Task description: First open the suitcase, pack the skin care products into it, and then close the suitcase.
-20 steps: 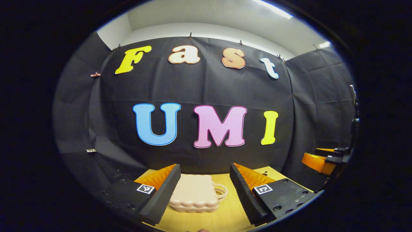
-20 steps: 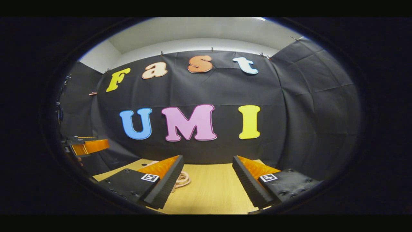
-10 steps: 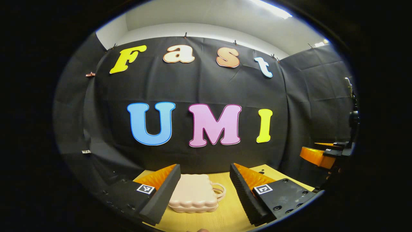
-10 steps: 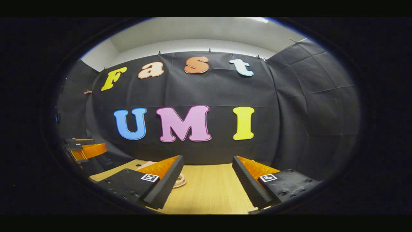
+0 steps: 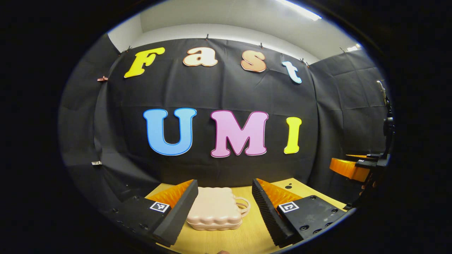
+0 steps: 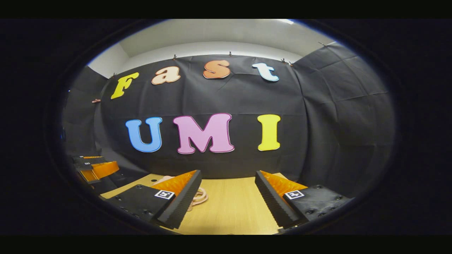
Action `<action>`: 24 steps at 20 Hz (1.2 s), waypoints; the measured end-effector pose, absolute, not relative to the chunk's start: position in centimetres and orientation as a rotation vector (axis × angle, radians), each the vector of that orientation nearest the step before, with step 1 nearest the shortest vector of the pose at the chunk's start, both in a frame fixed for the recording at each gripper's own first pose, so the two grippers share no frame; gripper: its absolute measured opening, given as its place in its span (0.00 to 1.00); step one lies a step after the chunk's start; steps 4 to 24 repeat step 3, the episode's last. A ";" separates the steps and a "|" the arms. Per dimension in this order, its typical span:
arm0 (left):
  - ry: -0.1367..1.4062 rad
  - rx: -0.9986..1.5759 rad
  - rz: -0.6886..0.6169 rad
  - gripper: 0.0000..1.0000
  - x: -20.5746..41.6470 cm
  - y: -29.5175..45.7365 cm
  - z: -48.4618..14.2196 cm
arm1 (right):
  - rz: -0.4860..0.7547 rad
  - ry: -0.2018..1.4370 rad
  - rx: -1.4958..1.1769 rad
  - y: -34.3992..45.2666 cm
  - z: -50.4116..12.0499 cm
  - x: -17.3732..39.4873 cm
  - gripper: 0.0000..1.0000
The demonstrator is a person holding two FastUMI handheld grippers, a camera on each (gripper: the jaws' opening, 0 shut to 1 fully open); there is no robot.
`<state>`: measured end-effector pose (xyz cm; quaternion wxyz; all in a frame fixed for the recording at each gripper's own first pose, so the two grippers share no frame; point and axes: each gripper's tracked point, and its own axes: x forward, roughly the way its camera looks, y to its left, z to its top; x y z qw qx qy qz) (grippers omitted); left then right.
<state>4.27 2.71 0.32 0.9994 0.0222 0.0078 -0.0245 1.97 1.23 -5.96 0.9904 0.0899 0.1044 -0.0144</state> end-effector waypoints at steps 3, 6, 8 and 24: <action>0.024 0.059 -0.045 0.96 4.0 2.8 -0.2 | -0.038 0.209 0.163 1.0 -6.3 1.9 0.96; 0.024 0.059 -0.045 0.96 4.0 2.8 -0.2 | -0.038 0.209 0.163 1.0 -6.3 1.9 0.96; 0.024 0.059 -0.045 0.96 4.0 2.8 -0.2 | -0.038 0.209 0.163 1.0 -6.3 1.9 0.96; 0.024 0.059 -0.045 0.96 4.0 2.8 -0.2 | -0.038 0.209 0.163 1.0 -6.3 1.9 0.96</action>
